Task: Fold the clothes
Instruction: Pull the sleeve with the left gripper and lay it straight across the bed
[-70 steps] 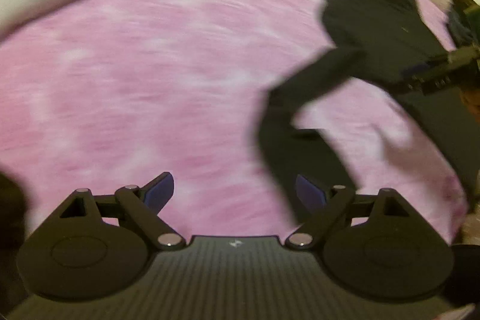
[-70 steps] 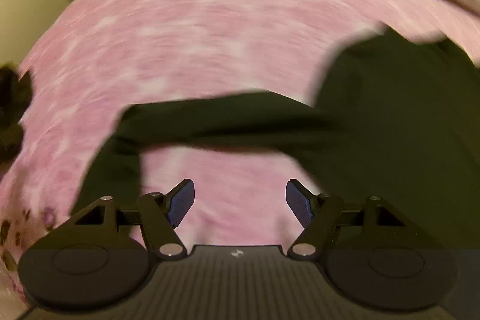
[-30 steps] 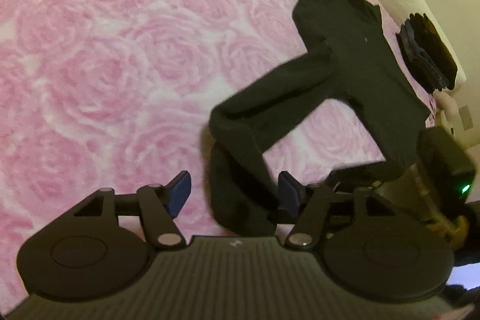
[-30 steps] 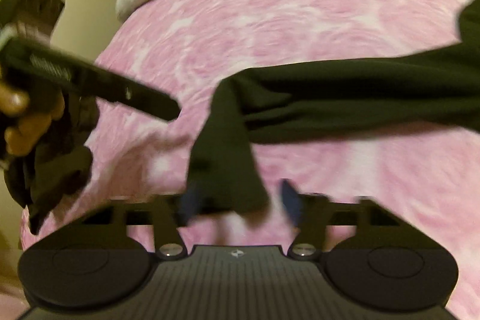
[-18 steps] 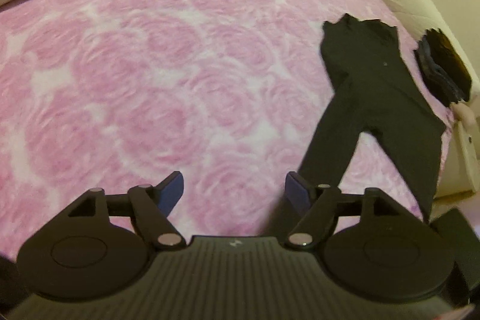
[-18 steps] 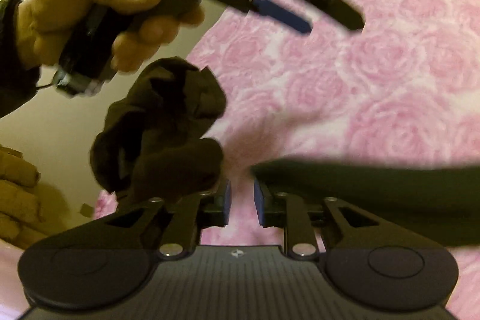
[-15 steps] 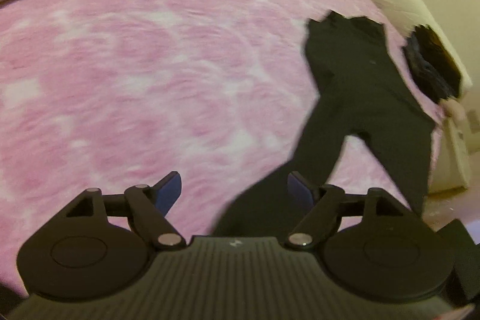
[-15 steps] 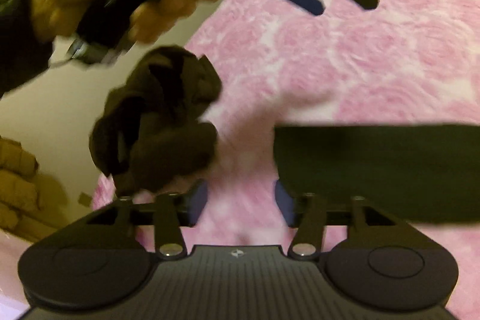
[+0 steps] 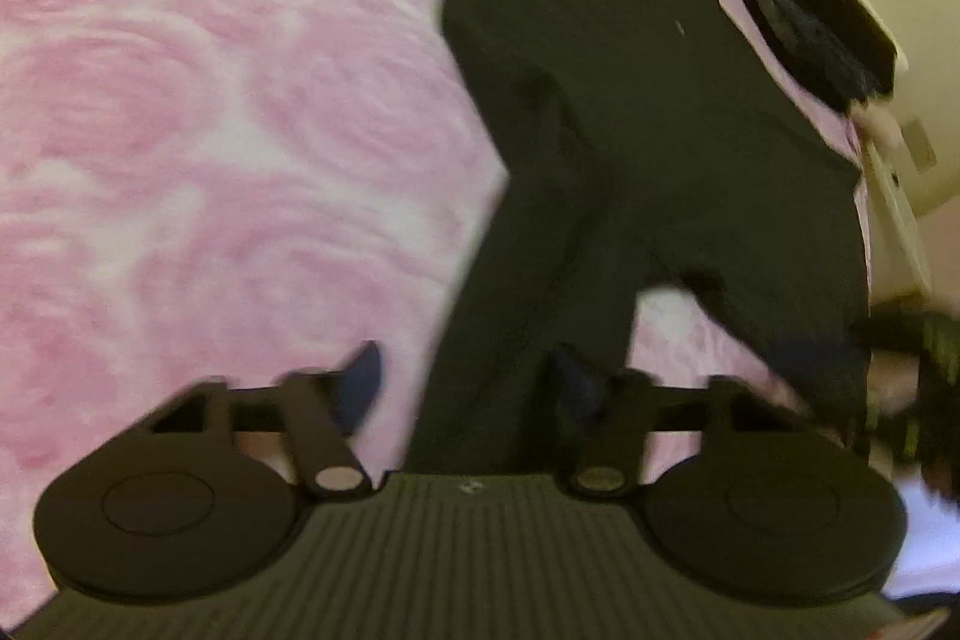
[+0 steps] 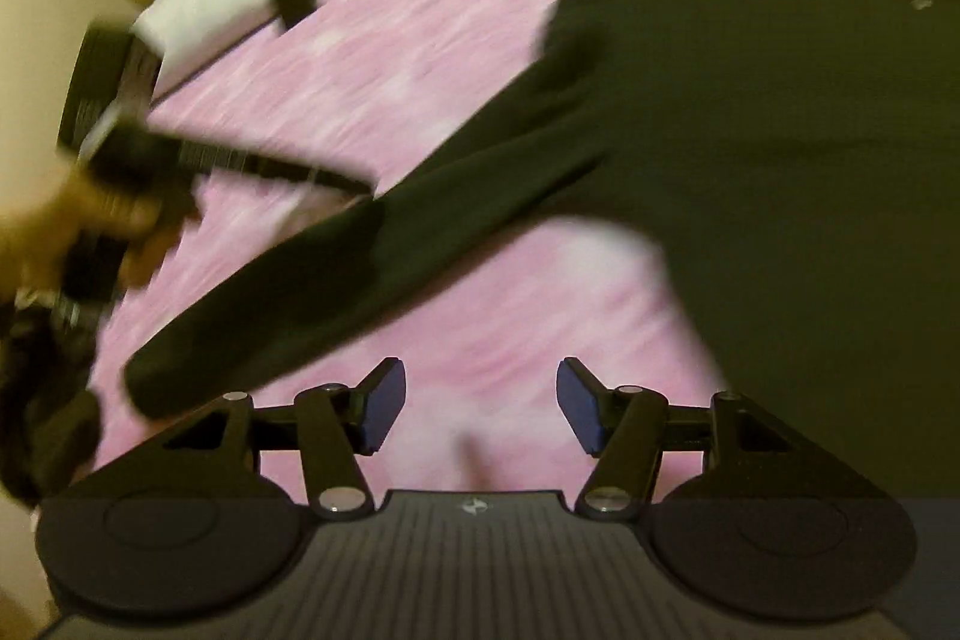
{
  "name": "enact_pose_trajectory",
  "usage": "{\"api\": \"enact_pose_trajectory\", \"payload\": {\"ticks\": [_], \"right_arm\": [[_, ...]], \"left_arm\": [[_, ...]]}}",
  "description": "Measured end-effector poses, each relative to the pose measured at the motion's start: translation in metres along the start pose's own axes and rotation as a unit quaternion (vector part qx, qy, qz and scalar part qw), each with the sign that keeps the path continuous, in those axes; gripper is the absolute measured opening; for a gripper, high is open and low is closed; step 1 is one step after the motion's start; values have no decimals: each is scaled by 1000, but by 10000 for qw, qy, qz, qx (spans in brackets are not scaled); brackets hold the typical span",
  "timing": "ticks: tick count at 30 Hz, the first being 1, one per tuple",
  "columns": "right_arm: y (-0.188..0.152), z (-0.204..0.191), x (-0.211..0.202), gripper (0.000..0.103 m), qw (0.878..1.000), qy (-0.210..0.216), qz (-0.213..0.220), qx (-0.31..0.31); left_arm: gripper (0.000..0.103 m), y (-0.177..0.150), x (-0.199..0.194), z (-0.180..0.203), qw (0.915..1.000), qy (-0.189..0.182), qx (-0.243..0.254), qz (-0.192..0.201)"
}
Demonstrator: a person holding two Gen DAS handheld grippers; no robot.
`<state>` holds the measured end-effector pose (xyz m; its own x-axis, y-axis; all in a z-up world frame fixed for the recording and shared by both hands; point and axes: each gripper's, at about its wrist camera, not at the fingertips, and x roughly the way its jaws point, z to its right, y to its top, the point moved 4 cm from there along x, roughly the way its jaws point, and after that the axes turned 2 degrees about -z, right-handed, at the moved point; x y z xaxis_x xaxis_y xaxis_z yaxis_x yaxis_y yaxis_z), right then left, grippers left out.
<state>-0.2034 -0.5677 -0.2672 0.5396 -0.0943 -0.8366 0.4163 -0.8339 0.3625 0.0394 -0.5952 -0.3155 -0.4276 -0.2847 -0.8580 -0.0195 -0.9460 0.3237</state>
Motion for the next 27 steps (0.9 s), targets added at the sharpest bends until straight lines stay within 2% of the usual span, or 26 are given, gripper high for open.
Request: {"api": "enact_pose_trajectory", "payload": {"ticks": [1,4,6,8,10,12,15,17,19,22,25,27], "right_arm": [[7,12,-2,59,10000,-58,80,3],[29,38,-1,59,9998,-121,176,65],[45,49,-2,59,9997,-116,225,27],[58,51,1,59,9996,-74,276,-65],[69,50,4,61,9995,-16,295,-145],[75,50,9,63,9994,26,261,-234],[79,46,13,63,9991,86,181,-378],[78,40,10,64,9987,136,161,-458],[72,31,10,65,9984,192,103,-529],[59,8,18,65,9967,300,-110,-747],[41,-20,24,65,9934,405,-312,-1026],[29,-40,28,67,9914,489,-419,-1137]], "left_arm": [[10,-3,5,12,9998,21,191,-98],[6,-14,-7,42,9978,103,651,-13],[6,-19,-25,46,9984,164,528,152],[5,-21,-46,38,9973,533,390,321],[3,-24,-59,23,9956,862,160,339],[2,-28,-67,8,9947,980,-128,271],[9,-41,-86,-20,9907,1247,-492,246],[17,-59,-105,-41,9855,1491,-771,263],[32,-82,-128,-62,9781,1755,-1081,285],[38,-128,-163,-89,9658,2093,-1511,254],[38,-174,-193,-106,9547,2382,-1772,209],[38,-196,-200,-111,9541,2439,-1734,99]]}}
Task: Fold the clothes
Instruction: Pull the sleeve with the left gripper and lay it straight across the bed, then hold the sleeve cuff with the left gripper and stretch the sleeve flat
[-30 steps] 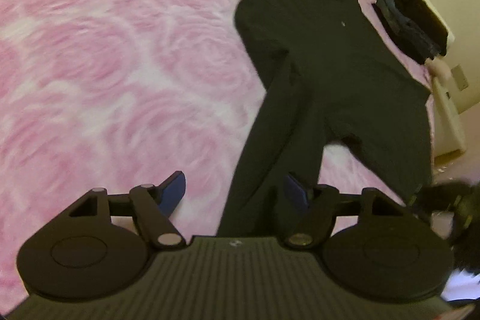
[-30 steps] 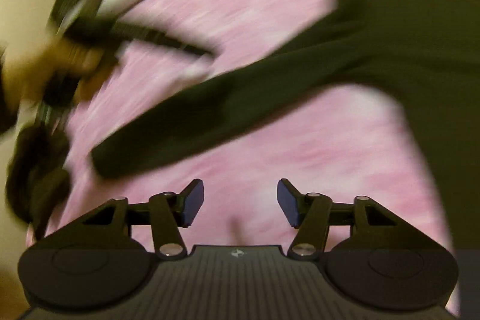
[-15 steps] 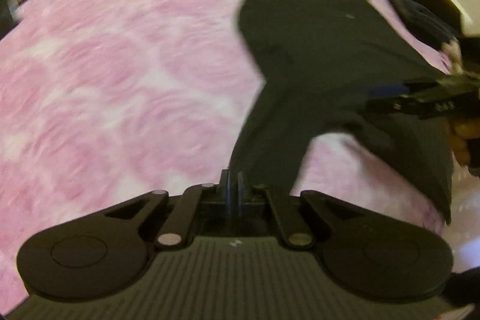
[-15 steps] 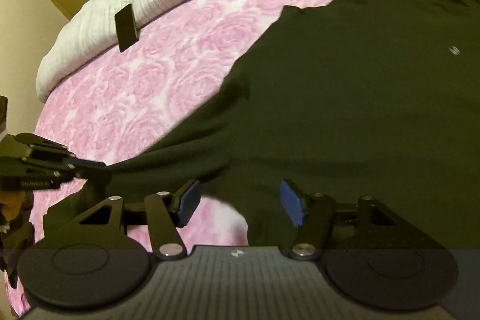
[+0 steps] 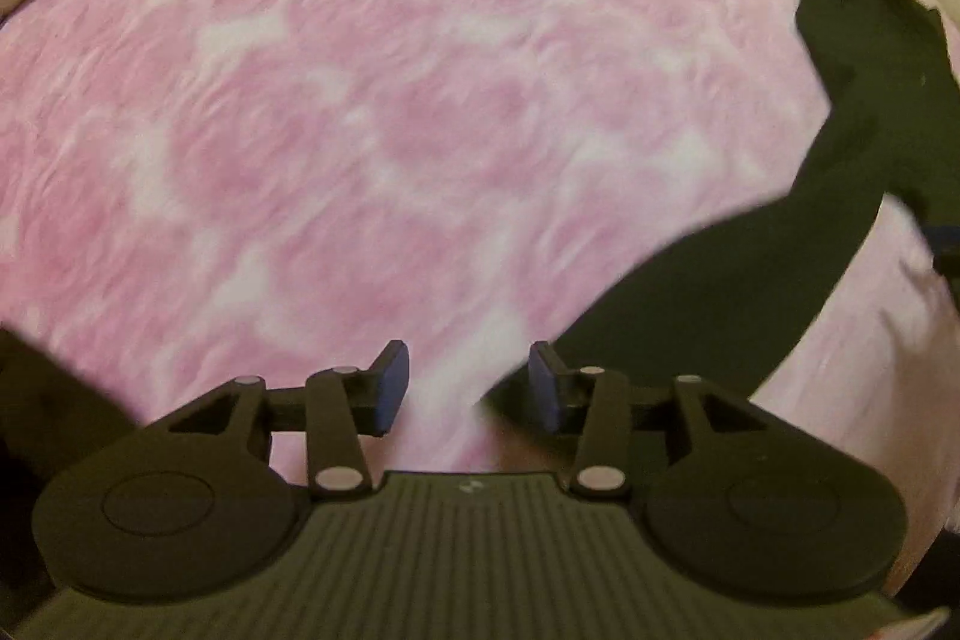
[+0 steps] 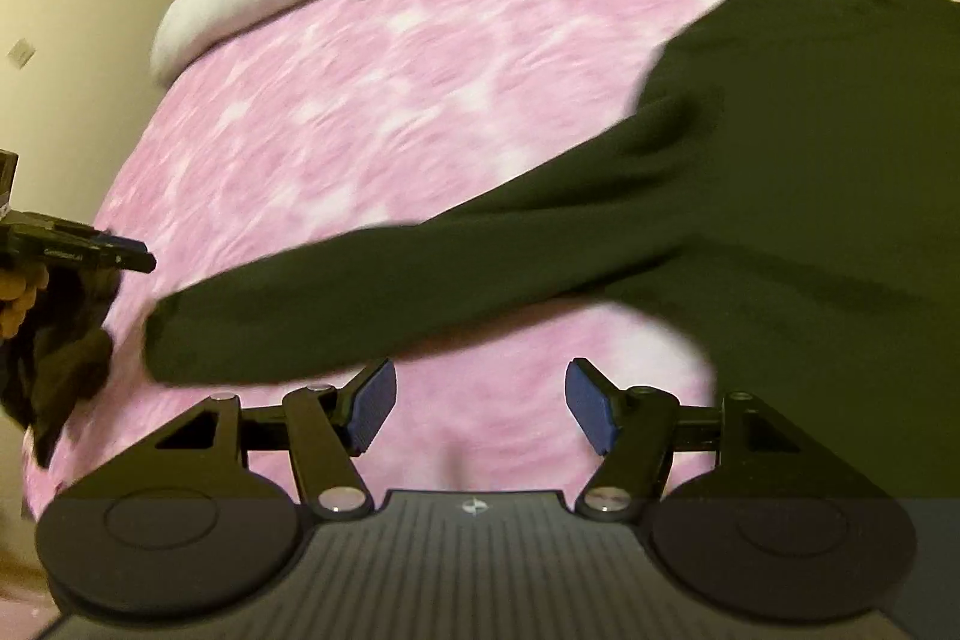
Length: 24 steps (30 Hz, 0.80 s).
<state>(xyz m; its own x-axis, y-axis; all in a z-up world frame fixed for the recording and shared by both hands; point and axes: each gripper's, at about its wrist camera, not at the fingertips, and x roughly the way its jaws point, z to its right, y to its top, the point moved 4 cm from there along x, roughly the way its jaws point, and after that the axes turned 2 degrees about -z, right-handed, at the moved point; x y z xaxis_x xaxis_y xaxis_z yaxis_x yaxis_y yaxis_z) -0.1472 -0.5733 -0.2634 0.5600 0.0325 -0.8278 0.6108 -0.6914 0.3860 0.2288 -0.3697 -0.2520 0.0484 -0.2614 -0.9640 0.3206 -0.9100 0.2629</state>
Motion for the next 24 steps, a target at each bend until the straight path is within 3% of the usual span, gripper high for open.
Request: {"api": "enact_pose_trajectory", "payload": {"ticks": [4,9,15,17,19,24], "right_arm": [[-8,-36,14,70,9999,66,-130,-87],[-12,-69,23,71,9997,-5,-164,-156],[-19,-98,29,72,9996,-142,-153,-185],[-25,-104,30,73,9997,-168,-129,-121],[-29,-111,31,73,9998,-158,-121,-34],[-41,-126,30,77,9999,-25,-61,102]], "left_arm": [[38,-25,10,-9,9993,-267,246,-60],[38,-28,33,1,9961,-542,668,207],[34,-20,41,-2,9844,-1576,219,754],[33,-18,39,-1,9814,-1753,37,783],[34,-14,34,-3,9731,-2122,-301,843],[35,-10,29,5,9723,-2197,-318,732]]}}
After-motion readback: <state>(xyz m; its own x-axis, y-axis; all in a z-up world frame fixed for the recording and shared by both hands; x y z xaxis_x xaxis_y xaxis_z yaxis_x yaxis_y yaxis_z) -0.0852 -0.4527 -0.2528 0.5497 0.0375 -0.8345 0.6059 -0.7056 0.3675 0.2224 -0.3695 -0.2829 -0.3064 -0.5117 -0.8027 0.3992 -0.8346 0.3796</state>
